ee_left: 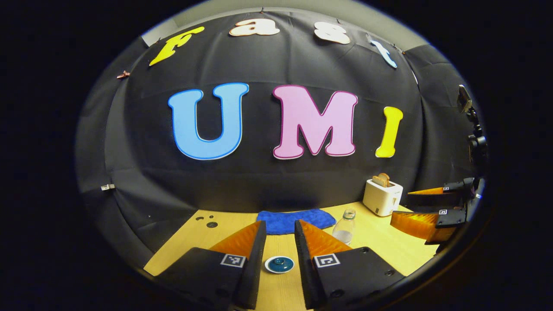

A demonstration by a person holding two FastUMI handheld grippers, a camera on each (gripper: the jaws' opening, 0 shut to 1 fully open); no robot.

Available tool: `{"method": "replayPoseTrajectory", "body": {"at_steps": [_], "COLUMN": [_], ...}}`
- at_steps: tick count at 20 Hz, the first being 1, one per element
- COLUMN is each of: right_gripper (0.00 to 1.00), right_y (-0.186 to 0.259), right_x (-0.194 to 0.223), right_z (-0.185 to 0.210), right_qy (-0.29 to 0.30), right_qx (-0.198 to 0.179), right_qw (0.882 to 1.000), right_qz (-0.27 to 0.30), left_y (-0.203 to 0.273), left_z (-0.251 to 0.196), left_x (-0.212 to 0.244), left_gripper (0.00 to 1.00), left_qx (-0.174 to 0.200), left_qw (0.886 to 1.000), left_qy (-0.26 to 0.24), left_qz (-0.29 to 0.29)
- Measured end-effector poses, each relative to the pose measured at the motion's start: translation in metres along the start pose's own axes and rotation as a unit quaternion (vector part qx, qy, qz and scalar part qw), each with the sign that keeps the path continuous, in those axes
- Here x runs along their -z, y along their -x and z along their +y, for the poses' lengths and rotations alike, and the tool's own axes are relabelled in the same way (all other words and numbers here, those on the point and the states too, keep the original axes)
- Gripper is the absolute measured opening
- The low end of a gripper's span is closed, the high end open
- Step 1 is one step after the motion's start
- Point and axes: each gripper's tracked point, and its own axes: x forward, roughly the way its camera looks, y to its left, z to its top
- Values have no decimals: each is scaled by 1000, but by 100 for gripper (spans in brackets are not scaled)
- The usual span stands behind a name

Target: Open the teacup lid with one hand, grasp the water bottle and pour water into the teacup with the other hand; after pouring, place the water bottle on the coaster and then close the teacup lid.

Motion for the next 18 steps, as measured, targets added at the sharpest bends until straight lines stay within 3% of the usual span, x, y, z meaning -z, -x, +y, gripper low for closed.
{"method": "replayPoseTrajectory", "body": {"at_steps": [6, 18], "right_gripper": [89, 89], "right_y": [28, 54], "right_x": [-34, -51], "right_z": [8, 19], "right_qy": [-28, -16], "right_qx": [17, 38], "right_qw": [999, 999], "right_qz": [-23, -32], "left_y": [31, 56], "left_z": [2, 5], "left_x": [-35, -47], "left_gripper": [43, 43], "left_qx": [8, 29], "left_qw": [1000, 999], "left_qy": [-4, -12], "left_qz": [-19, -32]}}
